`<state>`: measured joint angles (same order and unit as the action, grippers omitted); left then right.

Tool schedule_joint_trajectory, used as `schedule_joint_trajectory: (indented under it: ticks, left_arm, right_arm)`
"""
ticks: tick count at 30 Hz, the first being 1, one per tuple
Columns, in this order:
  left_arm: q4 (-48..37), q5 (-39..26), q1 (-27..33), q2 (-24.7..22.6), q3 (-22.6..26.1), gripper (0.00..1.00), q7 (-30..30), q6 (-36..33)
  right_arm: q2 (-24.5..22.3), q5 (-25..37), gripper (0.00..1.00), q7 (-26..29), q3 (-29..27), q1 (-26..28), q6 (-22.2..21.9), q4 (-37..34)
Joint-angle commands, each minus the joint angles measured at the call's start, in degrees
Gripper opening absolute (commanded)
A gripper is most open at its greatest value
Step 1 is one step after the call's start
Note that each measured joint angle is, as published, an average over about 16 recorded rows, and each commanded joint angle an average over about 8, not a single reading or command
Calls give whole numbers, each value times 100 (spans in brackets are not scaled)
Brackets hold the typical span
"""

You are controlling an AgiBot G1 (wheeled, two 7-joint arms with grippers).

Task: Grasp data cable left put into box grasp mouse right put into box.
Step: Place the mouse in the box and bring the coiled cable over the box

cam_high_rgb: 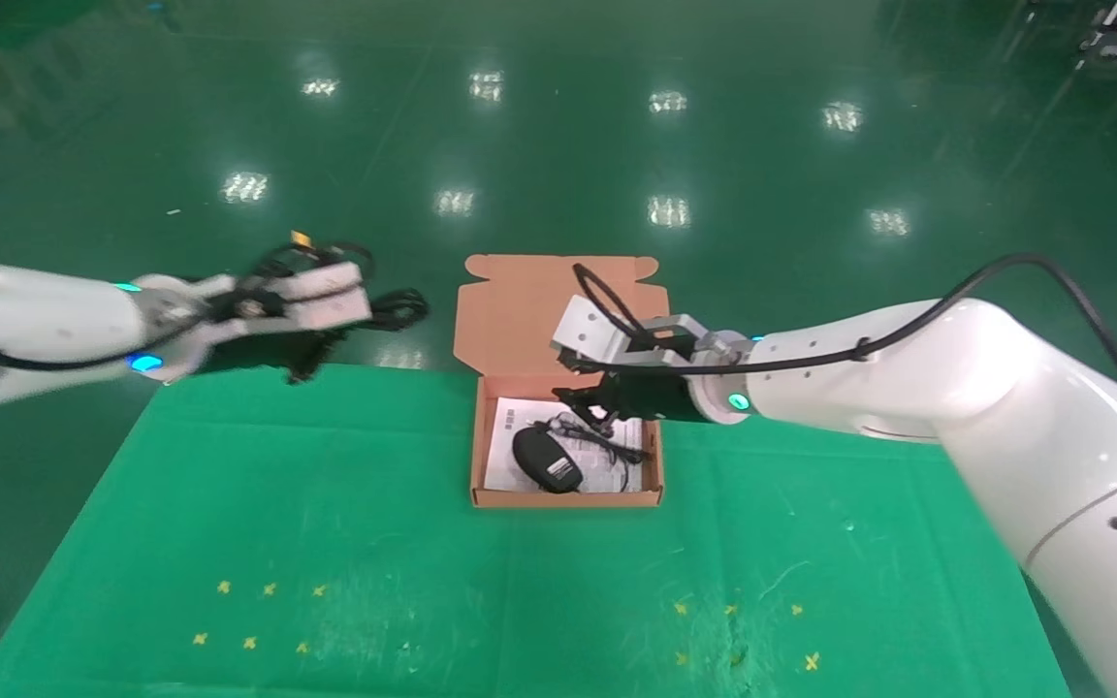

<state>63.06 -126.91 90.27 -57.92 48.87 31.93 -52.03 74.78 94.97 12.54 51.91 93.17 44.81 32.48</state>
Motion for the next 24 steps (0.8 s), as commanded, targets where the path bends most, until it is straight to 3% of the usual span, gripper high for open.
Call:
schedule_joint_trajectory:
  ticks: [1,12,18,24]
  left_arm:
    - [-80,7,-80,-91,25,0,-66,135]
    - [-1243,495,-456,-1087,288,0,-1466,1224]
    - [-2194,1031,-430,-1729,356,0,-2513,1653]
    - [-2593,1771,-433,-2003,477,0,-3485,1832]
  right_arm:
    - [-40,14,100,31,19,13,2,29]
    - [-898,139,100,205,-28,126,86,501]
    - [-1319,246,100,451,-22,123,167,935]
    - [-1681,359,100,735,-31,121,190,1277]
